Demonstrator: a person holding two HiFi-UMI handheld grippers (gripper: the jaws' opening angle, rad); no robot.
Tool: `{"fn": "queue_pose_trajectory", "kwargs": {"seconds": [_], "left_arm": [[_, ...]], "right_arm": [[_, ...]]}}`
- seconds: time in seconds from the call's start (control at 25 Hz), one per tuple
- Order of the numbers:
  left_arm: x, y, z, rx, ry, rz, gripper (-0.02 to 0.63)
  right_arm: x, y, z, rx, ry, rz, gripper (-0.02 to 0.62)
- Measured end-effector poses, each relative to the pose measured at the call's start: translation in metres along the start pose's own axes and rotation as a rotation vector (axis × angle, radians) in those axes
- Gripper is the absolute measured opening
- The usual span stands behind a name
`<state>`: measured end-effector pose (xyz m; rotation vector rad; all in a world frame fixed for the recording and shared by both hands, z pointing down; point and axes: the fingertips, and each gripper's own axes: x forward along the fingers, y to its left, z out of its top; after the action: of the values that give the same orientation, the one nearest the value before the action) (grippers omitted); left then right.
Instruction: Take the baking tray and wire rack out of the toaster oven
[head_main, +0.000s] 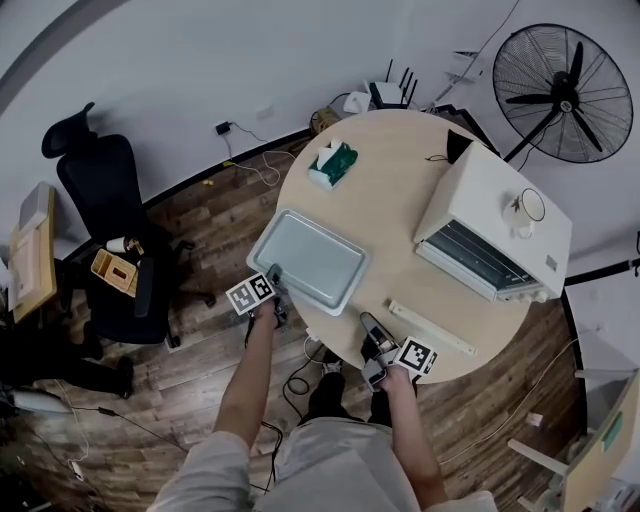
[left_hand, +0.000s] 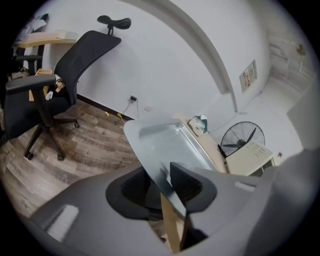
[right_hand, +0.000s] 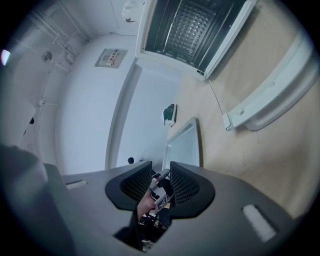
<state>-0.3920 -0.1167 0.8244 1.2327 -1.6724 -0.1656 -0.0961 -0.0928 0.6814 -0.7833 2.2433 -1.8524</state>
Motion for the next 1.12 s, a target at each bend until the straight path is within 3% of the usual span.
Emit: {"fn": "queue_pose_trajectory", "kwargs": {"seconds": [0.2,0.32,0.44,0.64,0.8,1.12], "left_arm": [[0.006,-0.004,0.004,0.070,0.005,0.032,0.151],[-0.003,-0.002,0.004,0.061,-0.023,0.046,0.167],[-0.014,0.001,0.009,0.041,-0.067,0.060,0.169],[-0.040,-0.015,0.008,0.075,-0.113,0.047,0.169],[-0.059,-0.053,-0.006,0.146,-0.118,-0.008,0.169],[-0.067,-0.175,-0.061,0.305,-0.077,-0.178,0.168]], "right_arm": [[-0.019,0.003,0.013,-0.060,-0.011,0.017,0.091],[-0.029,0.002,0.017,-0.047,-0.022,-0.004,0.091],[-0.031,0.013,0.021,-0.115,-0.017,0.017,0.091],[-0.041,0.002,0.028,-0.192,-0.002,-0.057,0.091],[-0.053,0.007,0.045,-0.237,-0.027,-0.059,0.091],[-0.094,0.009,0.086,-0.279,-0.131,-0.074,0.091]]}}
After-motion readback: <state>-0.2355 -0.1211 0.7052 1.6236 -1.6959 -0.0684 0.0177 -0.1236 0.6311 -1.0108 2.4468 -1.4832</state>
